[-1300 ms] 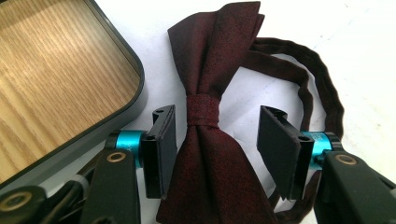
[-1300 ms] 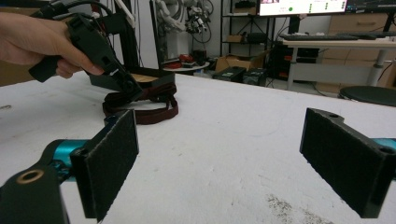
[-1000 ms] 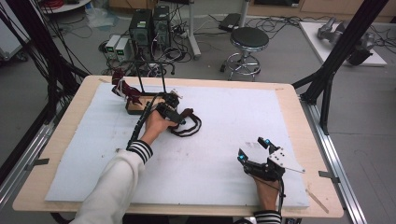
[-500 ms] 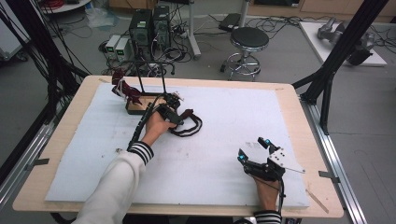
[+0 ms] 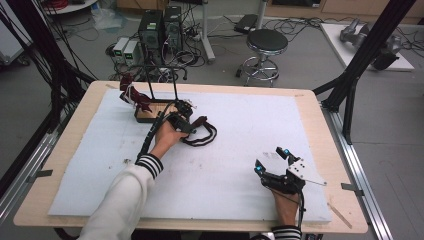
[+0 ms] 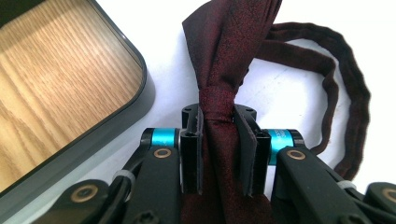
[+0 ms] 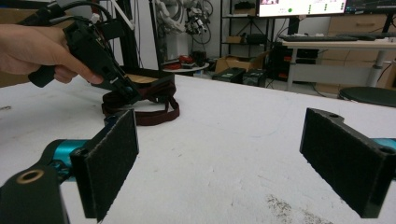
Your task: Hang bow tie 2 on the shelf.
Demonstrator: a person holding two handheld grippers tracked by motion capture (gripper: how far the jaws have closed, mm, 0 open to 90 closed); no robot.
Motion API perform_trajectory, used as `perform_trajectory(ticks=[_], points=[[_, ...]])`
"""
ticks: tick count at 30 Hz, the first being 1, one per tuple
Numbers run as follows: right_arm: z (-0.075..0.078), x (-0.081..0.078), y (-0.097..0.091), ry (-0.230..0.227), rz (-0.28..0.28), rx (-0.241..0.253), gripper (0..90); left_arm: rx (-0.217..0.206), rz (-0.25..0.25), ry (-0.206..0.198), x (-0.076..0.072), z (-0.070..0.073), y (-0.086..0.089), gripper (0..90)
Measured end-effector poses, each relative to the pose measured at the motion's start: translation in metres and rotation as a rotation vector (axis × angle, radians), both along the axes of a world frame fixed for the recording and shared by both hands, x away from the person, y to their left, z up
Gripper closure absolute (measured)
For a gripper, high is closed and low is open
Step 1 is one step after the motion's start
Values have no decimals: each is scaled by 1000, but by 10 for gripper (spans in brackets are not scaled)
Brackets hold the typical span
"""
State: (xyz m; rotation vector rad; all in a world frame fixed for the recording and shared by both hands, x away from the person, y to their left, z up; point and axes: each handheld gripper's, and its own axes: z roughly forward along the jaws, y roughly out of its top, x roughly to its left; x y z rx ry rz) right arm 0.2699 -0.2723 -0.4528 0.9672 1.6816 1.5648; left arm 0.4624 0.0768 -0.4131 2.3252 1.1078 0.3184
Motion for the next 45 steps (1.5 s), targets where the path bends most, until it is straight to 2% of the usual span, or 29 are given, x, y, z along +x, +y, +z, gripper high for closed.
perform_trajectory(ticks=[1,5,7,13,15,16,18,19,20,21,24,25,27,33,39,45], points=[[0,0,0,1,0,-1,109,-15,-4,-24,-2,2,2,732],[0,0,0,-1,0,-3,108,-31,-9,-43,-4,4,4,731],[0,0,0,-1,-1,-2,109,-51,-16,-68,-7,8,6,732],[0,0,0,1,-1,-1,108,-78,-19,-107,-13,12,11,731],[0,0,0,1,-1,-2,108,-93,-28,-135,-19,15,13,732],[0,0,0,0,-1,-2,108,-93,-28,-135,-19,15,13,731],[0,0,1,3,1,-1,108,-125,-38,-170,-24,21,15,732],[0,0,1,3,1,-1,108,-125,-38,-170,-24,21,15,732],[0,0,1,3,0,-1,108,-138,-47,-197,-28,26,16,731],[0,0,1,4,1,0,108,-138,-47,-197,-28,26,16,732],[0,-1,1,4,0,-1,109,-167,-68,-246,-32,33,19,731],[0,-1,1,2,-1,-4,108,-197,-79,-270,-35,38,22,731],[0,-1,1,4,-1,-4,108,-207,-84,-274,-36,40,23,731],[0,0,1,2,0,-9,109,-234,-109,-350,-45,49,29,731],[0,0,1,2,-1,-9,108,-249,-108,-374,-48,53,32,731],[0,0,1,2,0,-10,108,-283,-105,-408,-54,63,39,731]])
